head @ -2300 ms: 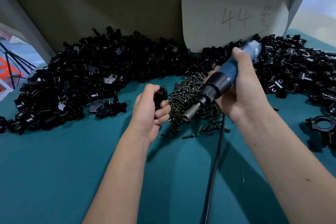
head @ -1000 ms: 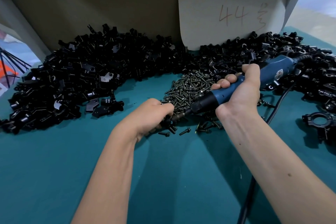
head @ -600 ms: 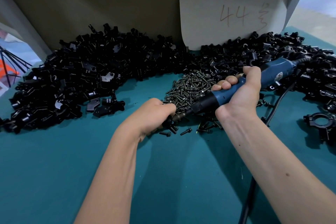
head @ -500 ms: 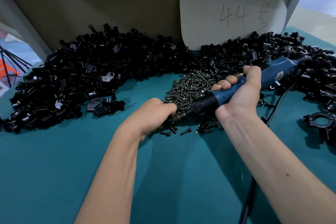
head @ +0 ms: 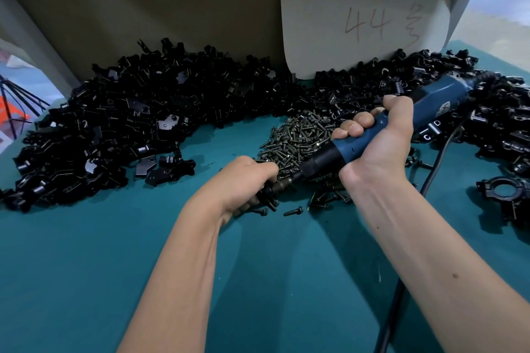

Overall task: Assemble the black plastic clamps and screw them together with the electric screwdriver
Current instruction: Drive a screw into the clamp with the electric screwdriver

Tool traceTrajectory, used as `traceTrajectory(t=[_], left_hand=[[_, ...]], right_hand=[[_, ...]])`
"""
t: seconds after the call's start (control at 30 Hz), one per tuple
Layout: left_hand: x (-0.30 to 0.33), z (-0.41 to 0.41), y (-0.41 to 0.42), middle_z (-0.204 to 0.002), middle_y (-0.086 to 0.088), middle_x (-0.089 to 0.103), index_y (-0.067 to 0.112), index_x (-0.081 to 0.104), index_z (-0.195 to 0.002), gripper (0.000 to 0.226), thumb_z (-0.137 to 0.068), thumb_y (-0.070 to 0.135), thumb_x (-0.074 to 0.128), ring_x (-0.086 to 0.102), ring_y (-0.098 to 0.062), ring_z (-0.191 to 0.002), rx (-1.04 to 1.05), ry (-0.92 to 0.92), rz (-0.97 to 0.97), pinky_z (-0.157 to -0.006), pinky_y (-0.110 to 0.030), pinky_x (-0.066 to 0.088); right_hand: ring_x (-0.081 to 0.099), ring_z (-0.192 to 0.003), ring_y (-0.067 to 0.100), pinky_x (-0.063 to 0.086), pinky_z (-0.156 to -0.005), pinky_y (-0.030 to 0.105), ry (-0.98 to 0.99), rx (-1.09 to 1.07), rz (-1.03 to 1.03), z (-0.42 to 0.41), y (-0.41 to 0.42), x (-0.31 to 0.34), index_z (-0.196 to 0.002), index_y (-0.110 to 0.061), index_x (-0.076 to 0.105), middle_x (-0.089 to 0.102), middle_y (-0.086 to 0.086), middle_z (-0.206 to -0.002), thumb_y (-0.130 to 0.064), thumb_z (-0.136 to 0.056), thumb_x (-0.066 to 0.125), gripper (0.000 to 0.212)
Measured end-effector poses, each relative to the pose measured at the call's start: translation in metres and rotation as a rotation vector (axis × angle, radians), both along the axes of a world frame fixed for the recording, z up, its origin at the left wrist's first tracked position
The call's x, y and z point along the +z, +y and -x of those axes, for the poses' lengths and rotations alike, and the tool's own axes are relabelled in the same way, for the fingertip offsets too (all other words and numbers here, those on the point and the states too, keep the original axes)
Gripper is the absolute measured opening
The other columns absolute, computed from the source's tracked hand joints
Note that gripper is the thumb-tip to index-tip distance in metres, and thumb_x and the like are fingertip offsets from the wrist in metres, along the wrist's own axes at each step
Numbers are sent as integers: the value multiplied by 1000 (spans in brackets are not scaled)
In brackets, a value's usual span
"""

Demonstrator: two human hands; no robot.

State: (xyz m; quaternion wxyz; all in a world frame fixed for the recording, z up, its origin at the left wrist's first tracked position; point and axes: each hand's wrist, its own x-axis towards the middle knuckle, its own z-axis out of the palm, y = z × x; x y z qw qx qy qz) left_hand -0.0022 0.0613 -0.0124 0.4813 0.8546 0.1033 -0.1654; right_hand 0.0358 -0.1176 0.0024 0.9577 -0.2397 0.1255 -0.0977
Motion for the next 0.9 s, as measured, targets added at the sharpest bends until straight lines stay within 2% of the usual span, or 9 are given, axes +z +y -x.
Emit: traceTrajectory(t=[0.2, 0.4, 0.6, 0.73, 0.9], left_hand=[[5, -2, -8, -52, 7, 22, 23, 28, -66, 34, -81, 28, 57, 17, -12, -42, 7, -85, -29, -46, -27, 14], [6, 1, -13, -58, 5, 22, 24, 27, -65, 32, -68, 38, 55, 18, -18, -54, 33, -162, -35, -59, -39, 13], [3, 1, -15, -54, 8, 27, 23, 31, -64, 32, -67, 45, 54, 24, -16, -51, 46, -244, -51, -55, -35, 19], [-4, 2, -21, -54, 5, 38, 20, 40, -64, 28, -69, 45, 52, 38, -17, -53, 47, -302, -104, -55, -34, 32], [-13, 1, -28, -47, 10, 41, 19, 40, -64, 31, -71, 48, 50, 39, -17, -49, 69, -410, -235, -52, -33, 33]], right_hand=[[37, -46, 13, 38, -49, 24, 17, -13, -35, -2, -7, 2, -70, -21, 41, 43, -5, -58, -25, -94, 60, 31], [36, -45, 13, 37, -48, 24, 27, -23, -23, -3, -9, 7, -69, -21, 40, 41, -5, -57, -22, -93, 59, 30], [37, -44, 13, 37, -47, 25, -4, -15, 4, -6, -14, 16, -69, -21, 40, 41, -4, -57, -20, -93, 59, 30], [37, -44, 13, 37, -48, 25, 51, -47, 8, -6, -19, 12, -70, -20, 40, 42, -5, -56, -20, -93, 60, 30], [37, -45, 14, 36, -48, 25, 128, -104, -7, -9, -26, 5, -73, -19, 39, 42, -4, -57, -20, -93, 60, 29]])
